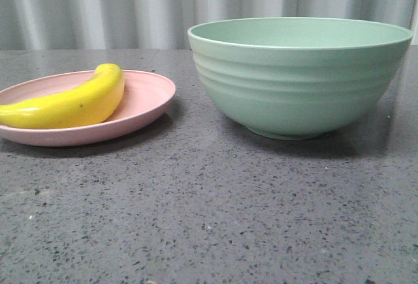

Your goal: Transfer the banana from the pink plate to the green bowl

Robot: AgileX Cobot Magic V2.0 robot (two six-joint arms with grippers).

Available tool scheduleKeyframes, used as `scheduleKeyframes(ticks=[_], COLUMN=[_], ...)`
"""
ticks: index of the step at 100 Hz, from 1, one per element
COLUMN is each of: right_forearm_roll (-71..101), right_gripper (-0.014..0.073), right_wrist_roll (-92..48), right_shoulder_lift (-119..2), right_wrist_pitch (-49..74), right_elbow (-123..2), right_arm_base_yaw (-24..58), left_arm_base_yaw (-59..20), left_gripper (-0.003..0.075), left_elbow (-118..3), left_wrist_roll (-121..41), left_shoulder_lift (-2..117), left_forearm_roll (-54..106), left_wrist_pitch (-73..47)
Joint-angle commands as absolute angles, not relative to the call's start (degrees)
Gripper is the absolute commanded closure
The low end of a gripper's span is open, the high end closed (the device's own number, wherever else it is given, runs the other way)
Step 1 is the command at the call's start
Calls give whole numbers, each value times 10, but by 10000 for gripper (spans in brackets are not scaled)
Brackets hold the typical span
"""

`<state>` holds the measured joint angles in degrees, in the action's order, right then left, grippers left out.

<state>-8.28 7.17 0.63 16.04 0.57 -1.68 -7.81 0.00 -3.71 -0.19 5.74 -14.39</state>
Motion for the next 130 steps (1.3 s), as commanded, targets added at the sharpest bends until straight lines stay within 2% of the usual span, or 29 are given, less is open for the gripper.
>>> scheduleKeyframes(ticks=[1, 53, 116, 130], right_forearm_roll=[-89, -51, -98, -96], right_gripper=[659, 659, 659, 659], right_wrist_roll=[68, 68, 67, 67], right_shoulder_lift=[19, 19, 19, 19], right_wrist_pitch=[111, 52, 21, 28], right_elbow=[18, 18, 18, -18], right_arm_base_yaw=[-20, -20, -20, -20], left_arm_base_yaw=[-77, -77, -77, -77], left_gripper=[741, 741, 741, 741], left_elbow=[5, 5, 4, -19], left_wrist_roll=[-38, -38, -38, -38], left_shoulder_lift=[-16, -16, -11, -11], left_forearm_roll=[57, 67, 75, 76], left_wrist_pitch=[-86, -79, -50, -50])
